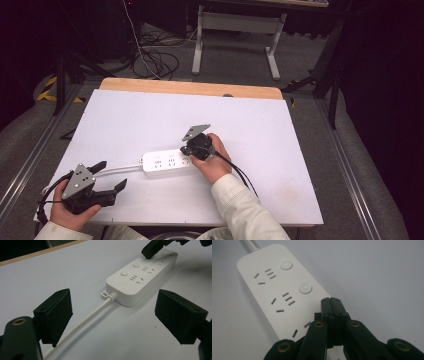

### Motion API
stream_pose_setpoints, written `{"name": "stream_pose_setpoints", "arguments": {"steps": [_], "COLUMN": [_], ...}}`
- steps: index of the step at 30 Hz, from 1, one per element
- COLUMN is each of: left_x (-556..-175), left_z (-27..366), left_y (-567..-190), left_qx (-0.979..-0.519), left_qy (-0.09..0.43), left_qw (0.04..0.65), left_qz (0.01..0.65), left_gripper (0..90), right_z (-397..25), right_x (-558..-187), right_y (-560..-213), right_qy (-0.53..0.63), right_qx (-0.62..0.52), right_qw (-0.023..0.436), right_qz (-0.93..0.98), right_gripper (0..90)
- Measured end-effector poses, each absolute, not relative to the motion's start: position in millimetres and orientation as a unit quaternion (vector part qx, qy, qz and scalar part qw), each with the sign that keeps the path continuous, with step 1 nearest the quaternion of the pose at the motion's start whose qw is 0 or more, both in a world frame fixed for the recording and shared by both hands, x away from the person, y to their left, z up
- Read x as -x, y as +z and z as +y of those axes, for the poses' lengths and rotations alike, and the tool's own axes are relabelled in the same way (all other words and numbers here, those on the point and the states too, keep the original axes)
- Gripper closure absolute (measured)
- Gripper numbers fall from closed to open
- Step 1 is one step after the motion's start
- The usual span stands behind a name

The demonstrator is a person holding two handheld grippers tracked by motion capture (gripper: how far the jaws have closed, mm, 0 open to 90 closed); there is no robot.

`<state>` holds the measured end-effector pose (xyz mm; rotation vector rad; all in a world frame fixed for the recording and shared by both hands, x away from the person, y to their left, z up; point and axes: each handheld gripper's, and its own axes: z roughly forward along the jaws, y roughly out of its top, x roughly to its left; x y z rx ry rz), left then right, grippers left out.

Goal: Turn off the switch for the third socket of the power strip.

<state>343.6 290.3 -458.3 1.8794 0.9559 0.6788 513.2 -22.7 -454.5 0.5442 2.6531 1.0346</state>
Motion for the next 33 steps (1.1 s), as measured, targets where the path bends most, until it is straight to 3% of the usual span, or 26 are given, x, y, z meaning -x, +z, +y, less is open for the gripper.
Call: {"name": "stream_pose_setpoints", "arguments": {"steps": [26,27,33], "left_x": [-344,-344,-345], "left_z": [289,289,290], "left_y": [-459,-459,-459], "left_qx": [-0.762,-0.762,-0.761], "left_qy": [0.276,0.277,0.276], "left_qw": [0.443,0.442,0.442], "left_qz": [0.385,0.385,0.387], "left_gripper": [15.4,15.4,15.4], "right_z": [-23,-23,-28], "right_x": [-516,-512,-502], "right_y": [-454,-449,-421], "right_qy": [0.352,0.359,0.431], "right_qx": [-0.200,-0.191,-0.184], "right_qw": [0.106,0.129,0.134], "right_qz": [0.908,0.904,0.873], "right_gripper": [90.0,90.0,90.0]}}
